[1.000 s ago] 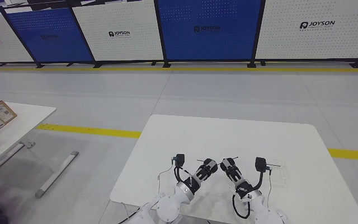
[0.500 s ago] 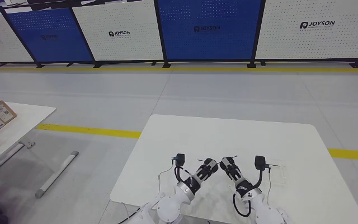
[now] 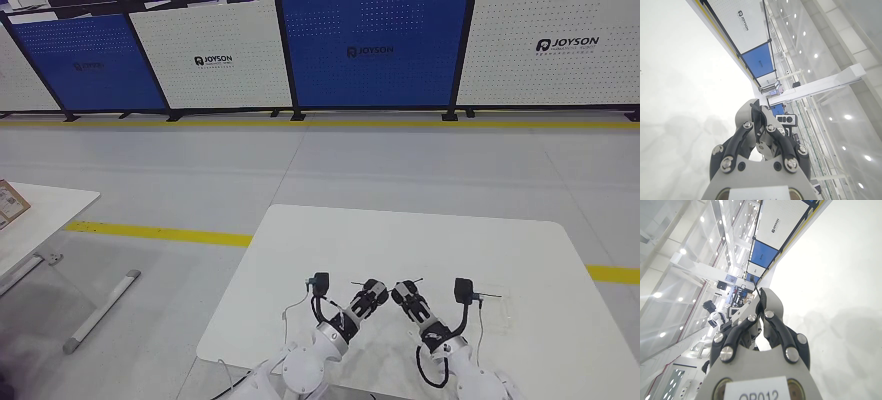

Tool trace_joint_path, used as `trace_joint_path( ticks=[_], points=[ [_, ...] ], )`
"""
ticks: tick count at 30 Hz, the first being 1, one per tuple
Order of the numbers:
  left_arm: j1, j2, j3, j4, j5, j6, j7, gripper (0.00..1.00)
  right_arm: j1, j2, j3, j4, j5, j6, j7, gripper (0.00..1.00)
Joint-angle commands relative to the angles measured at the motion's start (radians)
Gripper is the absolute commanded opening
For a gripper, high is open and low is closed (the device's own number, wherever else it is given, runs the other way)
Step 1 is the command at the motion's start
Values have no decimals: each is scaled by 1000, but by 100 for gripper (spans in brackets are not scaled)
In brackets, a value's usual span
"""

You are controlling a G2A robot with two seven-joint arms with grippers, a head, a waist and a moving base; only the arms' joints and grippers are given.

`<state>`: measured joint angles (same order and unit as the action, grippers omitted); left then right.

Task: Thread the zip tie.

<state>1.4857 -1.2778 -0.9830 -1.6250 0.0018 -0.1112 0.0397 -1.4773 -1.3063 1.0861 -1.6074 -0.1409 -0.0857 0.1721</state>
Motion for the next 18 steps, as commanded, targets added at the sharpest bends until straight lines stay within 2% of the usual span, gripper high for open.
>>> trace_joint_path(
  ticks=[1,3,5,9,12,18],
  points=[
    [-2,0,-2,2,-2,2,0,0,0,0,1,-1,2,1,1,0],
    [-3,-1,-3,4,-4,5,0,0,0,-1,2,-2,4,0,1,20],
    [-6,-2,-4,9,-4,10,0,0,-1,-1,4,-3,4,0,0,25],
    [-10,-4,-2,15,-6,16,1,0,-7,-1,10,-8,3,-4,-9,24],
    [-12,-4,-2,17,-6,18,2,0,-15,0,18,-15,2,-7,-17,16],
    [-16,-6,-2,22,-4,23,2,0,-28,1,29,-25,-3,-13,-26,12]
  ],
)
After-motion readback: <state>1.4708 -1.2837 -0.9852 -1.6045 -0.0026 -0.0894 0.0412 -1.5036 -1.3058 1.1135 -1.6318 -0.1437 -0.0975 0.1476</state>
